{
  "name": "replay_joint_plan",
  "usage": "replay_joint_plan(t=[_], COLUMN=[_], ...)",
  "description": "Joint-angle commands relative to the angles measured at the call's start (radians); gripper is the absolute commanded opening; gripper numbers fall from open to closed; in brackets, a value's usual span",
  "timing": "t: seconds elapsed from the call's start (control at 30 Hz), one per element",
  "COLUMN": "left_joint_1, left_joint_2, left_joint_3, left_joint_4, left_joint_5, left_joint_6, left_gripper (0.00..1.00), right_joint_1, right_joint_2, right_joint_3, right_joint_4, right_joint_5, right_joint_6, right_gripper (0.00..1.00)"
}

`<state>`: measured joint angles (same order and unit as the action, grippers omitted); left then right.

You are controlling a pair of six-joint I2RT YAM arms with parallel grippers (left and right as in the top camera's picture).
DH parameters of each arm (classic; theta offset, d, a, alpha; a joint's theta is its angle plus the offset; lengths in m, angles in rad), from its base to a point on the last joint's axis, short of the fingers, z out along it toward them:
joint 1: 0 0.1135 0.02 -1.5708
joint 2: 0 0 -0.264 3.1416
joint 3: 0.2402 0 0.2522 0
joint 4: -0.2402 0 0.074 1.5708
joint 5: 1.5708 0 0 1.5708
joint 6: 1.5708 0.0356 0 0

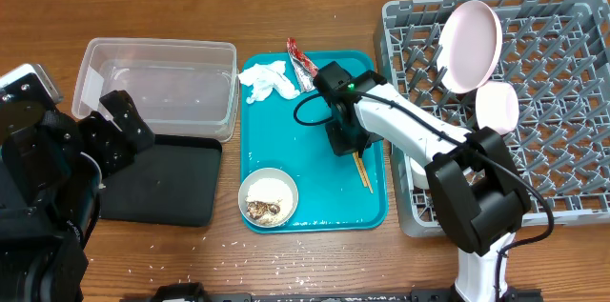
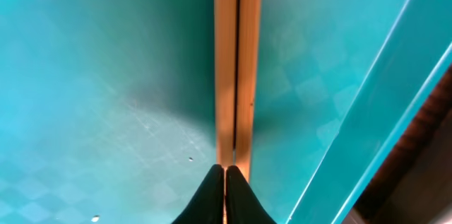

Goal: Sort waste into correct bins and load items into the dishwasher

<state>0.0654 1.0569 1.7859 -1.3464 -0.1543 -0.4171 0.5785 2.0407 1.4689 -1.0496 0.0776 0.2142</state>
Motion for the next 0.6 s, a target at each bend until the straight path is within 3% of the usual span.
replay_joint_plan(t=[0.0, 0.23, 0.33, 0.57], left_joint_1=[-0.006, -0.006, -0.006, -0.006], left_joint_2=[0.003, 0.003, 0.003, 0.003], left_joint_3=[0.012, 0.012, 0.012, 0.012], left_joint_4=[0.003, 0.003, 0.003, 0.003], left_joint_5=[-0.010, -0.010, -0.010, -0.010], left_joint_6=[-0.013, -0.013, -0.013, -0.013], left_gripper=[1.00, 1.00, 1.00, 1.00], right_joint_1=[0.002, 0.002, 0.002, 0.002], right_joint_2=[-0.050, -0.028, -0.014, -0.011], right_joint_3=[0.046, -0.010, -0.057, -0.115], right_joint_4=[-0.001, 0.046, 0.096, 0.154], right_joint_5=[-0.011, -0.009, -0.005, 0.002], right_joint_6=[0.003, -0.020, -0.026, -0.037], right_gripper=[0.04, 0.04, 0.13, 0.19])
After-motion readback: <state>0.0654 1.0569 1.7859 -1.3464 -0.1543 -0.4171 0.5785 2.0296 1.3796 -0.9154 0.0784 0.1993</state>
